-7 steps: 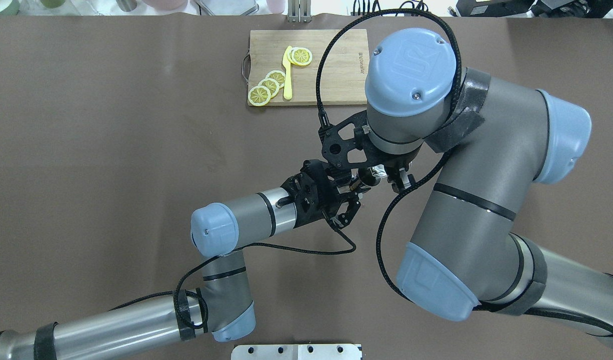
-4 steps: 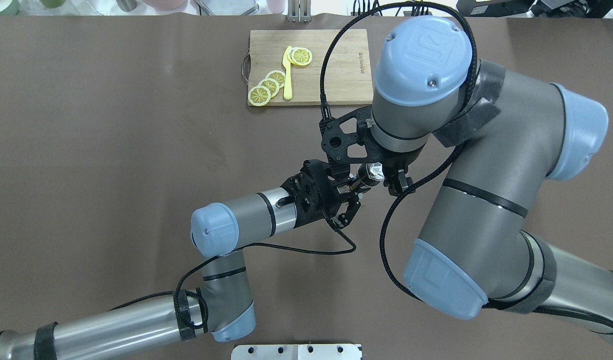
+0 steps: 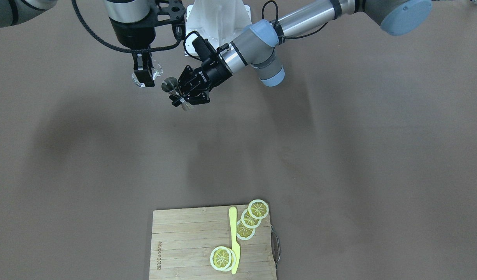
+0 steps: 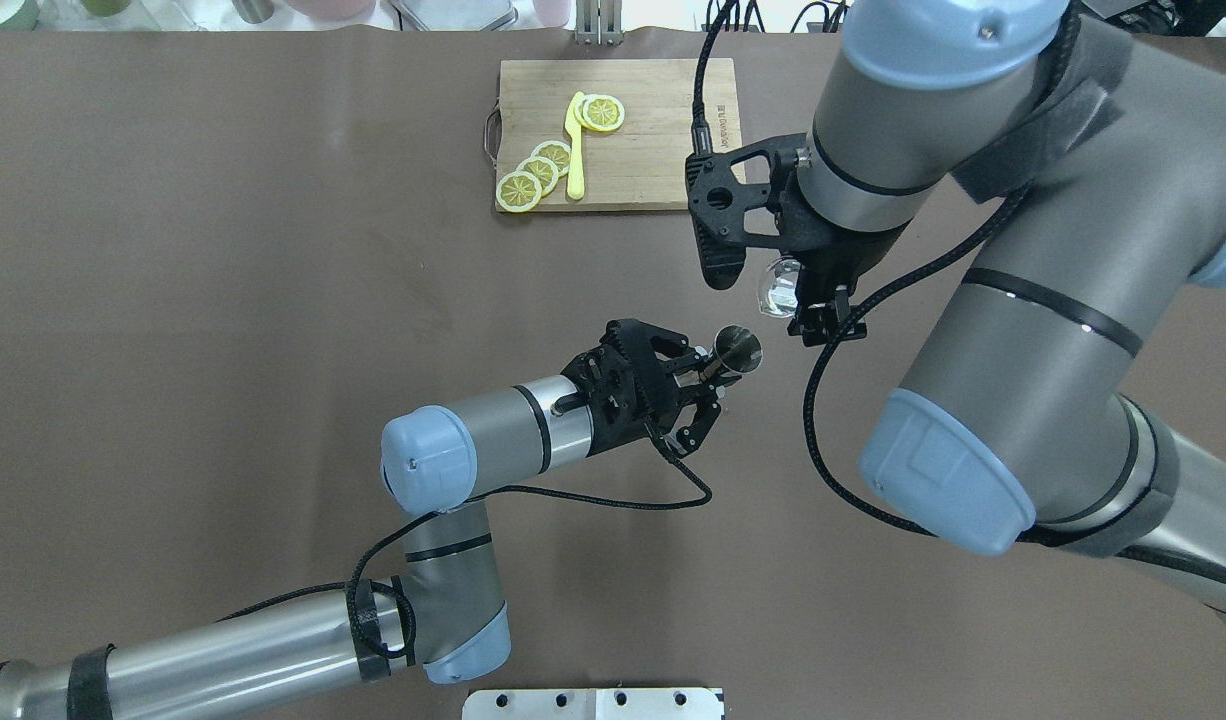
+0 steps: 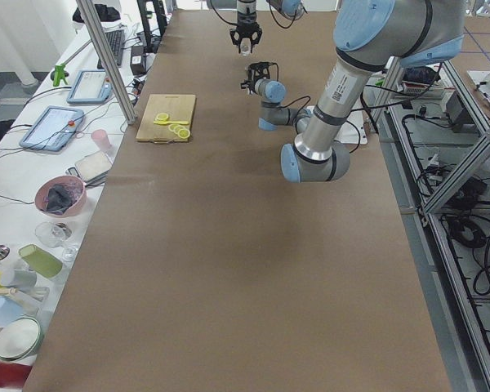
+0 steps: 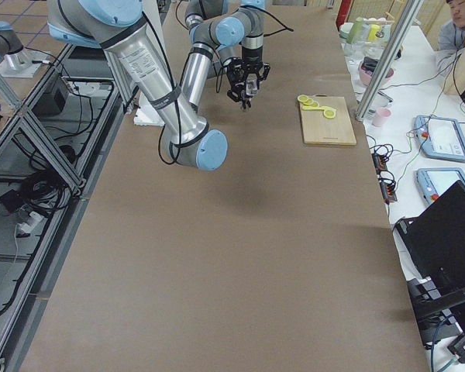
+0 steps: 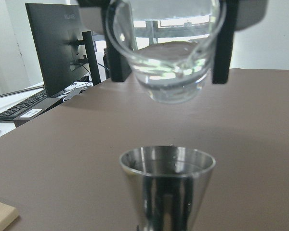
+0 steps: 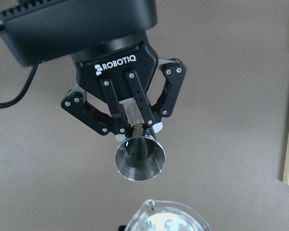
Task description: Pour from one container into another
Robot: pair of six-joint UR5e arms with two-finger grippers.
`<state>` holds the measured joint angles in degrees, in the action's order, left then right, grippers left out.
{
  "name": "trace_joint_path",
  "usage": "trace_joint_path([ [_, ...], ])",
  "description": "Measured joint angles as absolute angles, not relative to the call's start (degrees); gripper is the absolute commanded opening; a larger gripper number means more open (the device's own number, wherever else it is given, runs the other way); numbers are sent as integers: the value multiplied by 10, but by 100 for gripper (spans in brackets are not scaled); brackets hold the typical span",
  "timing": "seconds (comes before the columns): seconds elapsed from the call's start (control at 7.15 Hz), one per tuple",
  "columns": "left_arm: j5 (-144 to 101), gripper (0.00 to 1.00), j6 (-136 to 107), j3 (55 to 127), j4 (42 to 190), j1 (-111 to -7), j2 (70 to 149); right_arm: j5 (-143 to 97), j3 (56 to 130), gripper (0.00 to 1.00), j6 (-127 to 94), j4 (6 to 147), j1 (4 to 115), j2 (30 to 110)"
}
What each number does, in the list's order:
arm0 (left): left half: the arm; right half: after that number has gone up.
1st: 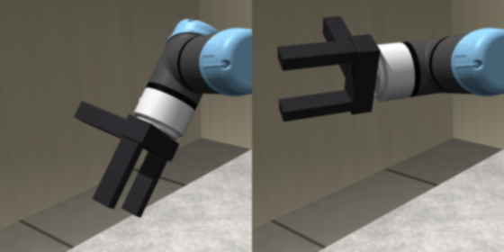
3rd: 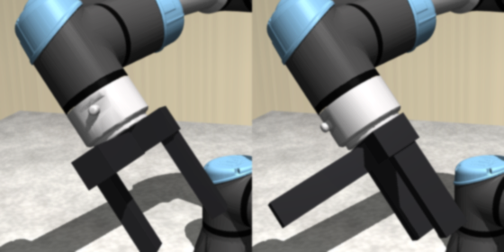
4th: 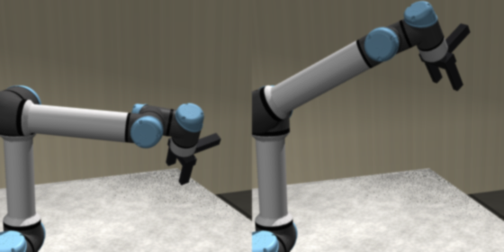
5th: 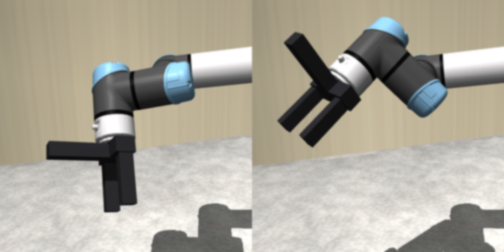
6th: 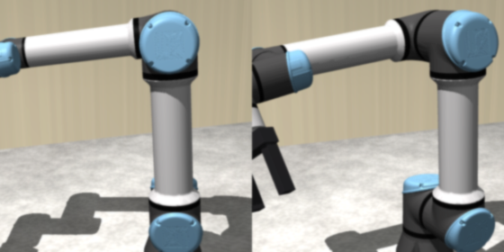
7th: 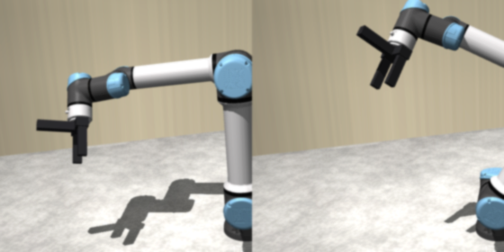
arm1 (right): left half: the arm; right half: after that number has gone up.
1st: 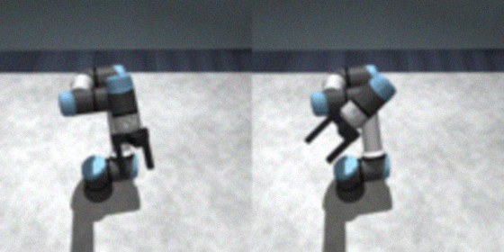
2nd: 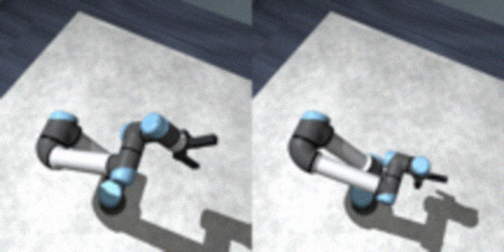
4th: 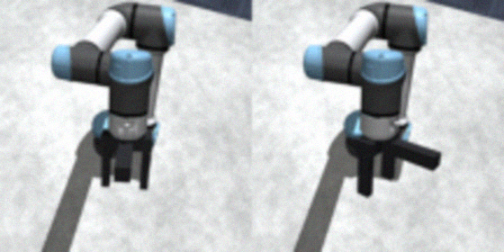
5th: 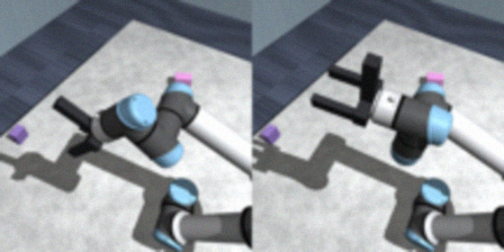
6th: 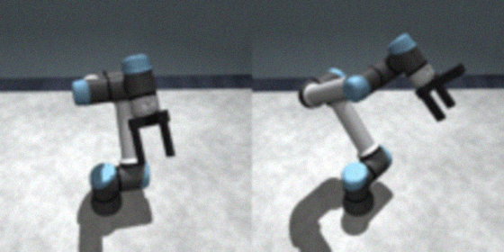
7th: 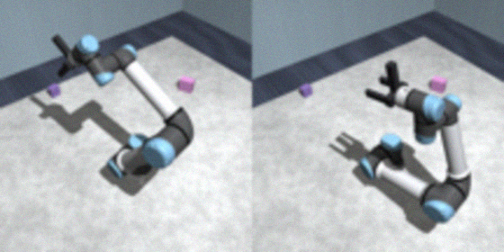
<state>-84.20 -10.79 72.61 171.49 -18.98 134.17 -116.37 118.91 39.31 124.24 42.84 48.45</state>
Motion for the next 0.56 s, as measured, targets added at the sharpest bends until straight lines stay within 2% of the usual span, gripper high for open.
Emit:
trace_joint_path([
  [0.28, -843, 0, -107, 727, 1716, -191, 1339, -1225, 1191, 0, 388, 1203, 470, 506],
  [0.56, -843, 0, -102, 728, 1717, -198, 1336, -1284, 1190, 0, 363, 1111, 508, 561],
])
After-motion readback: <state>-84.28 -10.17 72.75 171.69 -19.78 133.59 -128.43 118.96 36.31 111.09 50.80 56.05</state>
